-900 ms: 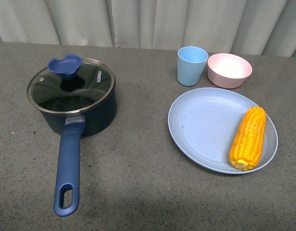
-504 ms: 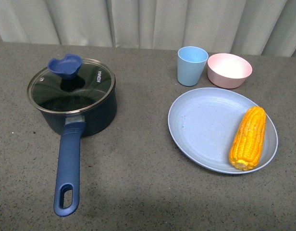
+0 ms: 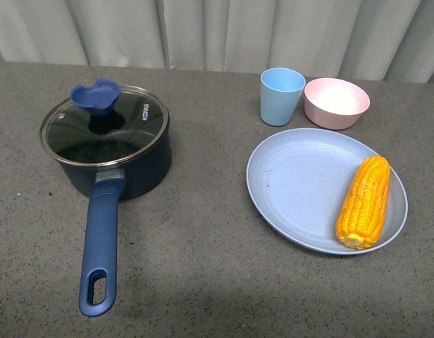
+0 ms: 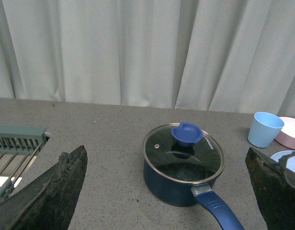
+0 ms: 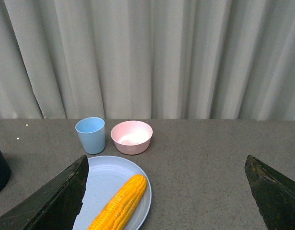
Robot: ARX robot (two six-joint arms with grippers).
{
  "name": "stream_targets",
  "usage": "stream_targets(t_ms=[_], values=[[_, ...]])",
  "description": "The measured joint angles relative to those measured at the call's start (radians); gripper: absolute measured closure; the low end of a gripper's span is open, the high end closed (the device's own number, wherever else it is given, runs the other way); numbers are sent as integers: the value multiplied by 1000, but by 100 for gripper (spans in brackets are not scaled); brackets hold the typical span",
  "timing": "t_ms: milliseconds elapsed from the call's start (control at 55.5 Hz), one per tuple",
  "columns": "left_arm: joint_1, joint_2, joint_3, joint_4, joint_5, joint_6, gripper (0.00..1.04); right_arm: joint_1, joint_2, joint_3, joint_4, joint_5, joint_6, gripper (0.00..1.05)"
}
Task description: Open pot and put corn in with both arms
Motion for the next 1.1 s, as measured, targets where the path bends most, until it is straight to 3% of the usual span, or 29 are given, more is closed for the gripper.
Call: stream_targets(t_ms=[954,990,1026,1044,1099], values=[[0,0,0,0,-2,-1,7,0,0,0,0,0,0,9],[-31,27,11,-37,-118,-35,7,0,0,0,0,0,0,9],[-110,118,54,-127,-364,-120,7,0,0,0,0,-1,0,9],[-130,146,63,-142,-423,-131,7,0,0,0,0,0,0,9],[-198,297,79,-134,-721,-242,7,0,0,0,0,2,0,9]])
